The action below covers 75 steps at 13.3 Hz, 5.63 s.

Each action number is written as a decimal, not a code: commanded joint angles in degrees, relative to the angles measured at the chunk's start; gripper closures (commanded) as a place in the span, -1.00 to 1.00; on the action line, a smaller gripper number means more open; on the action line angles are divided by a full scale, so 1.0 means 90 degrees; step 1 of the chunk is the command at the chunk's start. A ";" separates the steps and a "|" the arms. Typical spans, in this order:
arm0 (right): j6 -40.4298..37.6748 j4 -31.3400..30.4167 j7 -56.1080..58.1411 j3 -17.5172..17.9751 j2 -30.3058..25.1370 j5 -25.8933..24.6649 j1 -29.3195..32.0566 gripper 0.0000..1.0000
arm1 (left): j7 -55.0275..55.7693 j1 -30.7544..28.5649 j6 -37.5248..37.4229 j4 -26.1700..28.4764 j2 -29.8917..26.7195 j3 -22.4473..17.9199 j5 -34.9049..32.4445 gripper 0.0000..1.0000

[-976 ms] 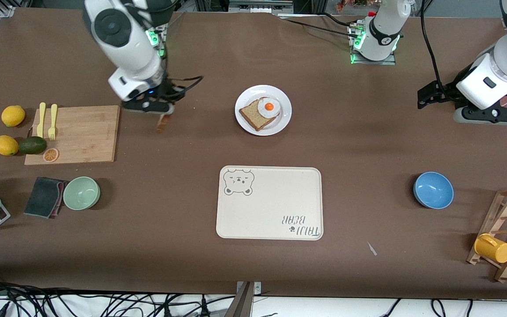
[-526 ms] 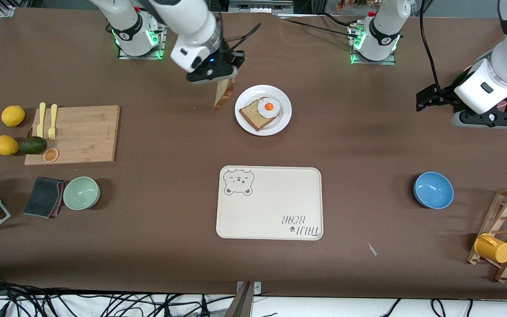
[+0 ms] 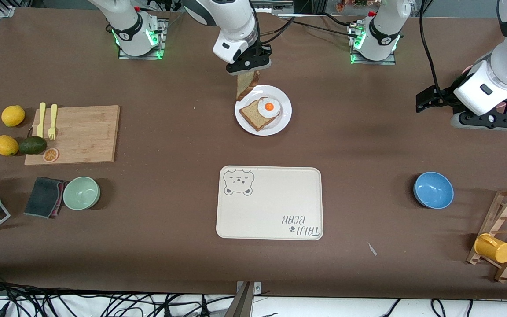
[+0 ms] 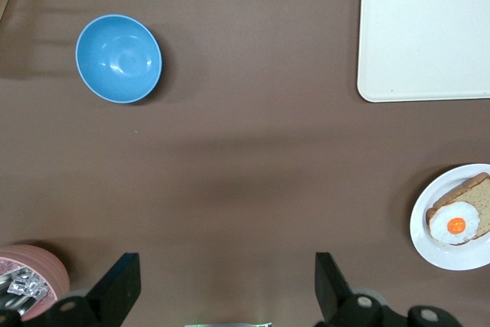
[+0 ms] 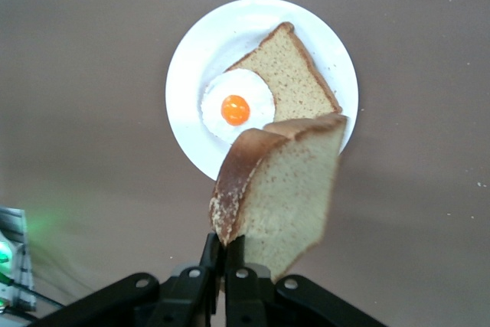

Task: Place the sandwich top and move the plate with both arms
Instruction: 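Lift the bread slice with the right gripper and carry it over the plate, then lower the bread onto the egg slice and open the right gripper, then withdraw the right gripper while the left gripper reaches toward the plate, then grasp the white plate rim with the left gripper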

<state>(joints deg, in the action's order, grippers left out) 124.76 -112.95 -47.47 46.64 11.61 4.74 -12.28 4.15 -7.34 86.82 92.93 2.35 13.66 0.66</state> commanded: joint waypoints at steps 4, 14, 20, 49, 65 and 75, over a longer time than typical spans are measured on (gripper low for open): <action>0.0609 0.0147 -0.1256 -0.0278 0.1080 -0.1714 -0.0548 1.00 | -0.0022 -0.0024 -0.0008 -0.0121 0.0041 0.0015 0.0054 -1.00; 0.0787 0.0596 -0.2040 -0.0358 0.1463 -0.2099 -0.0715 1.00 | -0.0012 -0.0024 -0.0008 -0.0121 0.0041 0.0015 0.0063 -1.00; 0.0796 0.0616 -0.2138 -0.0377 0.1591 -0.2157 -0.0852 1.00 | 0.0017 -0.0024 -0.0018 -0.0111 0.0051 0.0015 0.0063 -1.00; -0.1996 0.0411 0.4275 -0.3980 -0.1494 -0.0086 0.1421 -1.00 | -0.1543 0.0190 0.0129 -0.0121 0.2383 0.0220 0.3569 -1.00; -0.3266 0.0928 0.5343 -0.4674 -0.2032 -0.0585 0.2068 -1.00 | -0.4319 0.1040 0.3555 0.1774 0.3732 0.0650 0.5747 -0.96; -0.3335 0.1045 0.4991 -0.4577 -0.2013 -0.0516 0.1980 -1.00 | -0.5354 0.1343 0.3850 0.1735 0.4201 0.0650 0.6157 -0.13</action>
<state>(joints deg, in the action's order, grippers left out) 95.72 -104.94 -1.79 4.97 -6.45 -0.28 5.57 -41.59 4.50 121.07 108.40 40.21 19.56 53.93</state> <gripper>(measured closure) 0.000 0.405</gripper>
